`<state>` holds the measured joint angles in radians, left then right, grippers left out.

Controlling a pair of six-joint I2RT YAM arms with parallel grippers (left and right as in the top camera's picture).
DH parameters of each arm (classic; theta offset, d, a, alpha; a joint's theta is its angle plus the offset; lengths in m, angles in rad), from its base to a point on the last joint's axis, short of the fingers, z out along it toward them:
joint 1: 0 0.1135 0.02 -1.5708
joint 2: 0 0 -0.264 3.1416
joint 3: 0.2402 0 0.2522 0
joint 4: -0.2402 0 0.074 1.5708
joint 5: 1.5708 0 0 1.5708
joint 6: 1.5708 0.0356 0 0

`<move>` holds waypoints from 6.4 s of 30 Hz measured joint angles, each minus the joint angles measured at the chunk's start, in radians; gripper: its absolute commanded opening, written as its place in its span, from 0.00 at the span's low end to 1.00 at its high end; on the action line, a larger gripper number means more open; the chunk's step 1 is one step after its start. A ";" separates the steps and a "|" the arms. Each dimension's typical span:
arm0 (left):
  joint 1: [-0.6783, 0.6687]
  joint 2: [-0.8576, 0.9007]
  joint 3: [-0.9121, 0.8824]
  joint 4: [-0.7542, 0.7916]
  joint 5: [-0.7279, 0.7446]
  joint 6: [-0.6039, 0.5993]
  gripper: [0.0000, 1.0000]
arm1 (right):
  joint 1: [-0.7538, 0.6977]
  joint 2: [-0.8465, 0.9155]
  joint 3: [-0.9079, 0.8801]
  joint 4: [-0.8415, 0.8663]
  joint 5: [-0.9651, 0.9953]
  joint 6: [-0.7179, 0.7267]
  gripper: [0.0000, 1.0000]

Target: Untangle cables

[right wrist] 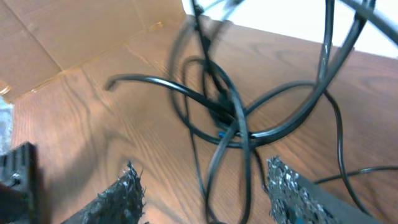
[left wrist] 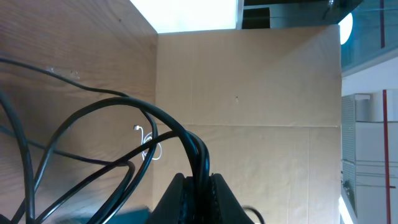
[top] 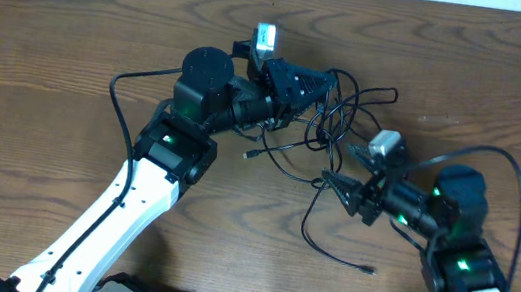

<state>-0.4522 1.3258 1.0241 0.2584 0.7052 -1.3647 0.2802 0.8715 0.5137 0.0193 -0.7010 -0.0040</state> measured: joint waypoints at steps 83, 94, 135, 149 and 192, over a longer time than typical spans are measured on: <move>0.000 0.000 0.000 -0.024 0.001 0.011 0.08 | 0.011 0.345 -0.003 0.216 0.045 0.056 0.59; 0.000 0.000 0.000 -0.024 0.001 0.011 0.08 | 0.087 0.345 -0.003 0.246 0.070 0.006 0.59; 0.000 0.000 0.000 -0.025 0.004 0.011 0.08 | -0.103 0.388 -0.005 -0.080 0.417 0.221 0.01; 0.000 0.000 0.000 -0.025 0.004 0.011 0.08 | -0.378 0.044 -0.004 -0.367 0.868 0.396 0.02; 0.000 0.000 0.000 -0.083 0.003 0.083 0.08 | -0.296 -0.054 -0.004 -0.088 -0.238 0.525 0.50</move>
<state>-0.4522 1.3258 1.0241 0.1757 0.7086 -1.2816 -0.0158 0.8177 0.5095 -0.0685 -0.9386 0.5205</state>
